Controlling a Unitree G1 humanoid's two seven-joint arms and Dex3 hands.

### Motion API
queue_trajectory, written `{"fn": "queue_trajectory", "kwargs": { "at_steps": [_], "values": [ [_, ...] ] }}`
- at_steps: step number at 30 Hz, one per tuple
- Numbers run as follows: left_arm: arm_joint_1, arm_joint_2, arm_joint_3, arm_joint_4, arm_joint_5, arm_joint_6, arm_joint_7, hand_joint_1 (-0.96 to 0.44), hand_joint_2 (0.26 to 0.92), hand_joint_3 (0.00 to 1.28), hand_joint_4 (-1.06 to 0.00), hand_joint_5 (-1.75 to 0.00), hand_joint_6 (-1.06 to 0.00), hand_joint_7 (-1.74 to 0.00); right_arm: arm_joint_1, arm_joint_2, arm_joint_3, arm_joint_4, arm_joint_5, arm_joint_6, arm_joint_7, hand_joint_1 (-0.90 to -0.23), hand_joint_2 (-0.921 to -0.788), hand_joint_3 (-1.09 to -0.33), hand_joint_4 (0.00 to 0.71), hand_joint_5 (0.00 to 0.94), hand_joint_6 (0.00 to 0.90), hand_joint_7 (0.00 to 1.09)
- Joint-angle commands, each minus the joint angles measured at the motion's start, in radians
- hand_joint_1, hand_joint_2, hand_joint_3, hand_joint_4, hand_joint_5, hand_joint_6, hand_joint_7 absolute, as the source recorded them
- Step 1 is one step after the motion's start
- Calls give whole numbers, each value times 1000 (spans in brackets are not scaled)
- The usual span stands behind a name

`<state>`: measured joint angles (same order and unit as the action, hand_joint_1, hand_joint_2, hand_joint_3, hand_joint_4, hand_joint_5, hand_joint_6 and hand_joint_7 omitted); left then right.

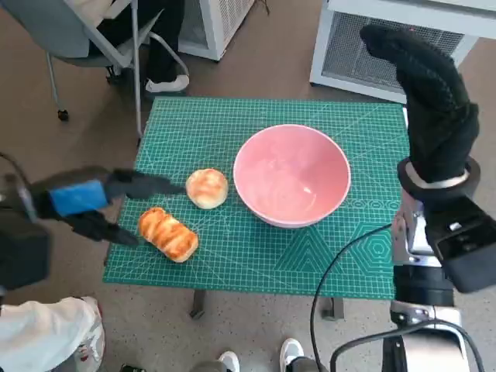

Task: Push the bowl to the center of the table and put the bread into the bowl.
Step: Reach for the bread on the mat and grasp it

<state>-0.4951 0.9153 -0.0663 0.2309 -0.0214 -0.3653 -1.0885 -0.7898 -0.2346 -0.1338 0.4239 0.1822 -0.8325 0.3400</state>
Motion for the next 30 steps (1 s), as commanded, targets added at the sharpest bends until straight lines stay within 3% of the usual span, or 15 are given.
{"fn": "queue_trajectory", "kwargs": {
  "at_steps": [1, 9, 23, 26, 30],
  "values": [
    [-39, 8, -50, 39, 64, 19, -21, -266, 793, 0, -331, -4, -430, -81, 30, -9, 4, -21, 5, 22, 6, -596, -921, -764, 302, 9, 69, 533],
    [-69, -24, -131, 103, 158, 46, -21, -240, 775, 0, -334, -2, -441, -66, 31, -6, 6, -22, 17, 36, 9, -590, -921, -762, 300, 7, 61, 546],
    [-73, -102, -237, 236, 348, -16, 131, -223, 789, 10, -354, -9, -464, -57, 44, -1, 6, -39, 3, 52, -5, -590, -921, -760, 300, 5, 50, 560],
    [-70, -108, -251, 256, 386, -40, 183, -194, 810, 18, -389, -23, -484, -64, 47, -2, 5, -44, -3, 52, -9, -588, -921, -761, 300, 5, 48, 562],
    [-69, -115, -265, 293, 434, -84, 270, -143, 850, 25, -518, -65, -581, -115, 51, -3, 5, -49, -5, 55, -12, -581, -921, -762, 301, 5, 44, 565]
  ]
}}
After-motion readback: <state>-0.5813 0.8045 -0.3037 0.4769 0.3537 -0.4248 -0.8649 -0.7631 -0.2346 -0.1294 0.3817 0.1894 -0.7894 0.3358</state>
